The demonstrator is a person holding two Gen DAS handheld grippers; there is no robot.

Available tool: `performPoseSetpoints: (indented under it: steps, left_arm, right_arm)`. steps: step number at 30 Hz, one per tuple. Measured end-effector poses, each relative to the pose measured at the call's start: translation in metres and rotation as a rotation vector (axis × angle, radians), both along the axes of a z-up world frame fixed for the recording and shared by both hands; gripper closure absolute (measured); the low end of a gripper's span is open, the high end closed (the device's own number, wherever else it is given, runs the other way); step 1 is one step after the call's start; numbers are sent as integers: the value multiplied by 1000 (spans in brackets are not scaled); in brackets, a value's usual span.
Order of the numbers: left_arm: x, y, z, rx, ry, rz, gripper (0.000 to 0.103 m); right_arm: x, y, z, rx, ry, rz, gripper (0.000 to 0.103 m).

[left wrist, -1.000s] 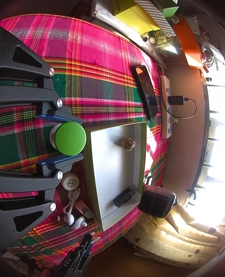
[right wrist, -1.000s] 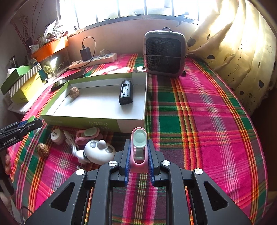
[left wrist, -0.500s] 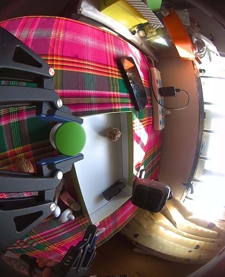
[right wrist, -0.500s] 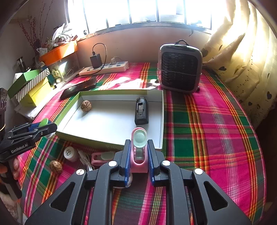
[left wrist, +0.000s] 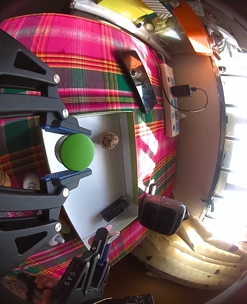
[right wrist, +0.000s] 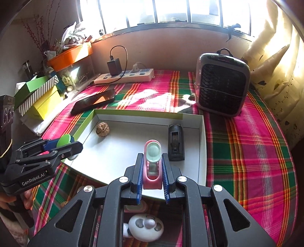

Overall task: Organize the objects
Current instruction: 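Carry both held objects over the box and lower them inside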

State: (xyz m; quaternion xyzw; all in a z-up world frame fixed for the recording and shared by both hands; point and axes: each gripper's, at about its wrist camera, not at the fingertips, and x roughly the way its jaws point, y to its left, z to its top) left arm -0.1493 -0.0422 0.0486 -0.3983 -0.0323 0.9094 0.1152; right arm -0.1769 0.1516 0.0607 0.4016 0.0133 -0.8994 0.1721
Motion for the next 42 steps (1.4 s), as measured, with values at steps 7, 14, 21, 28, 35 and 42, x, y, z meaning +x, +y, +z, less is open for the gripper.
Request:
performPoseSetpoints:
  steps: [7, 14, 21, 28, 35, 42]
  left_arm:
    - [-16, 4, -6, 7, -8, -2, 72]
    - [-30, 10, -16, 5, -28, -11, 72]
    - [-40, 11, -24, -3, -45, -9, 72]
    - [-44, 12, -28, -12, -47, -8, 72]
    - [-45, 15, -29, -23, -39, -11, 72]
    - [-45, 17, -29, -35, -39, -10, 72]
  right_arm:
    - [-27, -12, -5, 1, -33, 22, 85]
    - [-54, -22, -17, 0, -76, 48, 85]
    - [-73, -29, -27, 26, -99, 48, 85]
    - [-81, -31, -34, 47, -113, 37, 85]
    - [-83, -36, -37, 84, -106, 36, 85]
    - [-83, -38, -40, 95, -109, 31, 84]
